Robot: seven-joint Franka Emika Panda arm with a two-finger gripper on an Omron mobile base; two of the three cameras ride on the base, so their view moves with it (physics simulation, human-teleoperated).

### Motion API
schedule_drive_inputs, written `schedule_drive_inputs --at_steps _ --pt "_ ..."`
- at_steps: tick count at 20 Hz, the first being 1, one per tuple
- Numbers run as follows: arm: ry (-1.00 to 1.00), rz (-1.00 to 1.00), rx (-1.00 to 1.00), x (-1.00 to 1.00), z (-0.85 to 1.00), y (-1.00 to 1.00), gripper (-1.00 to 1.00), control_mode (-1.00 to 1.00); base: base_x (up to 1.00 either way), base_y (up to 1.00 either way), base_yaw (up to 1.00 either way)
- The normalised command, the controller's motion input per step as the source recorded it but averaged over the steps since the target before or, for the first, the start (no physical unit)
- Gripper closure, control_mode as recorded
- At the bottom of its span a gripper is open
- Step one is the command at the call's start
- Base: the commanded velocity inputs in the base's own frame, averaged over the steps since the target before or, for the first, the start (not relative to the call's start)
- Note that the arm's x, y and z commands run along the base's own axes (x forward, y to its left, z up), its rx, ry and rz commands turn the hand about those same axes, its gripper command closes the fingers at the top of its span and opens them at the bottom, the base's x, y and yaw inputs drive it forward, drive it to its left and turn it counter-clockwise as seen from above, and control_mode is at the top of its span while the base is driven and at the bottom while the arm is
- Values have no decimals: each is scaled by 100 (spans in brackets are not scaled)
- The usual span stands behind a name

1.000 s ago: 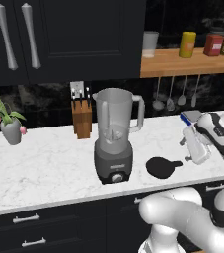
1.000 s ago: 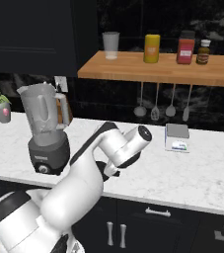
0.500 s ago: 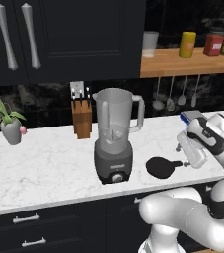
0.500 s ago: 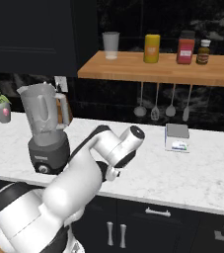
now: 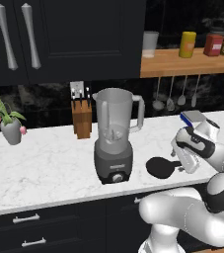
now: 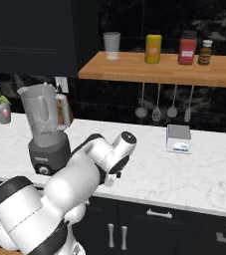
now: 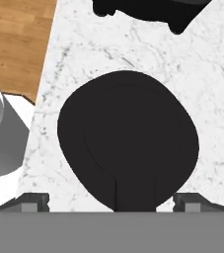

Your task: Close the lid blender by securely placing the lid on top.

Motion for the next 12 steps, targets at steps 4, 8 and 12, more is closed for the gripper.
schedule_drive_inputs --at_steps 4,8,12 --pt "0 0 -3 13 -37 0 -100 -100 0 0 0" --pt "0 0 -4 22 -36 0 -100 -100 0 0 0" --pt "0 0 -2 29 -24 0 -100 -100 0 0 0"
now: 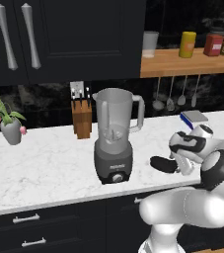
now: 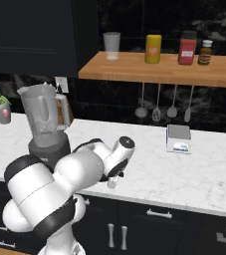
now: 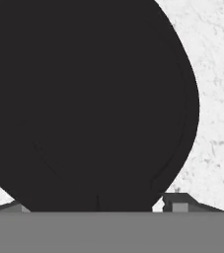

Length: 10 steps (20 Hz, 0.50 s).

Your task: Close the lid blender by securely placing the lid on top.

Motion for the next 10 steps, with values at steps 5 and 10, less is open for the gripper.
schedule_drive_inputs --at_steps 5,10 --pt "0 0 0 13 -17 -2 -100 -100 0 0 0" --pt "0 1 -2 0 -34 0 -100 -100 0 0 0"
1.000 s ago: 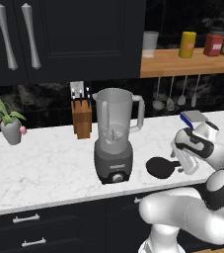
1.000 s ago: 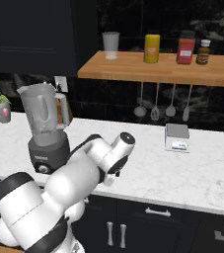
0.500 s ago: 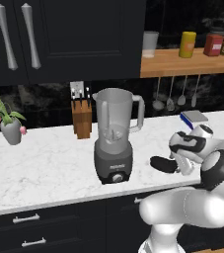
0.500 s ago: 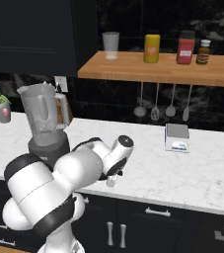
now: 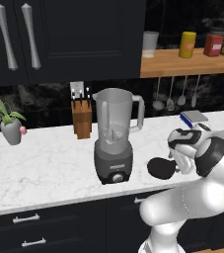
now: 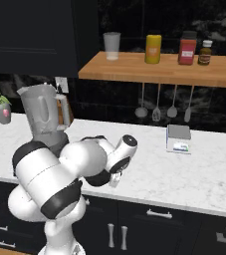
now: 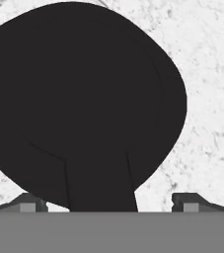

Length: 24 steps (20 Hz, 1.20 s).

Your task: Close the lid blender by securely placing the lid on top.

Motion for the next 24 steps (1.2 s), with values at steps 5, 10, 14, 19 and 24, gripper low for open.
schedule_drive_inputs --at_steps 5,10,14,19,24 --pt "0 5 -15 -7 -74 20 100 -100 0 0 0" --pt "0 9 -7 -13 -43 30 100 -100 0 0 0" --pt "0 11 0 -29 -9 2 100 -100 0 0 0" --pt "-1 -5 7 -32 16 0 100 -100 0 0 0" --pt "0 -19 8 -3 54 10 100 -100 0 0 0"
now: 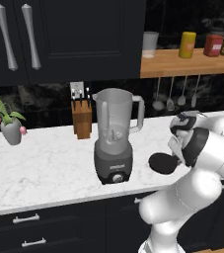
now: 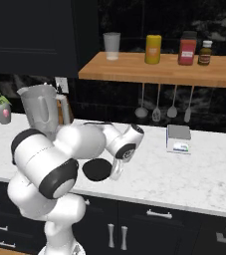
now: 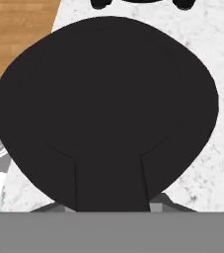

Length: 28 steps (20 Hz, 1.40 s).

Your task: Close the lid blender by securely placing the lid on top.

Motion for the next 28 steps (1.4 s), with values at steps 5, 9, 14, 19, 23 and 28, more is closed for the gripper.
schedule_drive_inputs --at_steps 5,9,14,19,23,28 --pt "0 -17 8 -1 68 13 100 -100 0 0 0" --pt "-6 -9 12 -22 66 14 100 -100 0 0 0" --pt "-9 -5 13 -43 65 18 100 -100 0 0 0" --pt "-9 0 11 -33 79 19 100 -100 0 0 0" --pt "-15 0 9 -20 96 14 100 -100 0 0 0" --pt "-20 0 3 -17 100 16 100 -100 0 0 0"
